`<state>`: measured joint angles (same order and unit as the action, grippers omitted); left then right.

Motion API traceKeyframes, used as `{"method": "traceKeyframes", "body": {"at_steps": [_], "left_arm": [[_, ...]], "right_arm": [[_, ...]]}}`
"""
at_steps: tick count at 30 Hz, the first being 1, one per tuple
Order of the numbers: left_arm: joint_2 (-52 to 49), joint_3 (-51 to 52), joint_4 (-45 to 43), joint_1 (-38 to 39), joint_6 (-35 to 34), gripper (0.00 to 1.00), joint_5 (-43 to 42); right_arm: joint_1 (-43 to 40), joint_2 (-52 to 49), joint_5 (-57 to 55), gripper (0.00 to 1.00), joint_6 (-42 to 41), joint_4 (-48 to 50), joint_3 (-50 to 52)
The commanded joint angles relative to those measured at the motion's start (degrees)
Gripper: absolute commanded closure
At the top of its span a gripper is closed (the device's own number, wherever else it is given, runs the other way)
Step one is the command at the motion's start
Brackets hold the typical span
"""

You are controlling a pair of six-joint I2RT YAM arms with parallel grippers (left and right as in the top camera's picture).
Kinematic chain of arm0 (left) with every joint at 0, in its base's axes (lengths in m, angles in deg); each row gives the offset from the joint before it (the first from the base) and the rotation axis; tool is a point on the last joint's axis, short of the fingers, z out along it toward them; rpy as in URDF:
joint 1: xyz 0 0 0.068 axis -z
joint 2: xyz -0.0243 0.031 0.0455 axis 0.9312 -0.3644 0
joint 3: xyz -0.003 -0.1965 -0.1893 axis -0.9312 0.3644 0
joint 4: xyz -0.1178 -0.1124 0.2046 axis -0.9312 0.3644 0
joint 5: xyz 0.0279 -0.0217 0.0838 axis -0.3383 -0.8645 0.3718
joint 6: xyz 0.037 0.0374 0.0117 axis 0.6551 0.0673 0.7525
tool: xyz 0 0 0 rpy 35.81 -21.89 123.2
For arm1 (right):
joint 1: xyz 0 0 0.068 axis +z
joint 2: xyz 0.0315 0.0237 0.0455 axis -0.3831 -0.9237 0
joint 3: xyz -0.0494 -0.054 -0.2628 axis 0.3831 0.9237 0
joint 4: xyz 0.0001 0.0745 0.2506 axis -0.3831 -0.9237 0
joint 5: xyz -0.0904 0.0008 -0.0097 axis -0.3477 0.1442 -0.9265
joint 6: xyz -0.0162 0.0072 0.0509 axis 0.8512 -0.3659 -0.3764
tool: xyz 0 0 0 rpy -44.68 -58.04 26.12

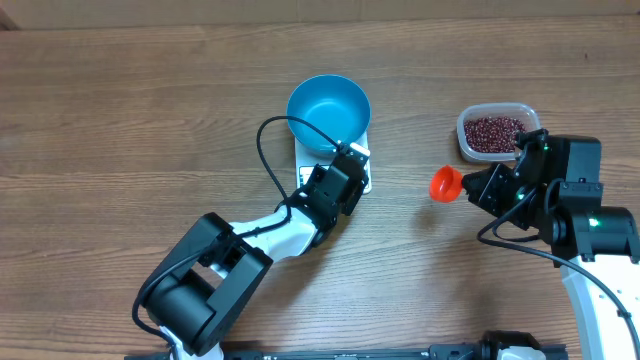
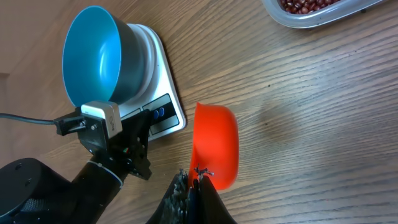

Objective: Scoop item into bowl and weigh 150g on scale

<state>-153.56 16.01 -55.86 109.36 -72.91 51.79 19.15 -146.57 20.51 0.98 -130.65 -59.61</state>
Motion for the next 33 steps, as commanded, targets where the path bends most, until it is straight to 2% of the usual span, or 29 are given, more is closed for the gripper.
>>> {"method": "traceKeyframes", "body": {"at_steps": [1,14,26,33], "left_arm": [[-3.5,0.63,1.11,-0.33,0.72,0.96,-0.5],[0.37,0.59,4.59,-0.22,1.57,0.96,-0.28],[8.7,0.59,13.03,1.53,-1.29,0.96,-0.52],[18.38,0.59,19.93,3.63,-1.31,0.96,-0.26]], "right_arm": [[-0.24,0.9,0.35,0.96,0.39,0.33,-1.88],[-0.24,0.9,0.33,0.96,0.39,0.72,-1.88],[-0.24,0.9,0.33,0.96,0.42,0.7,-1.88],[-0.24,0.9,0.33,0.96,0.44,0.74,-1.88]]}}
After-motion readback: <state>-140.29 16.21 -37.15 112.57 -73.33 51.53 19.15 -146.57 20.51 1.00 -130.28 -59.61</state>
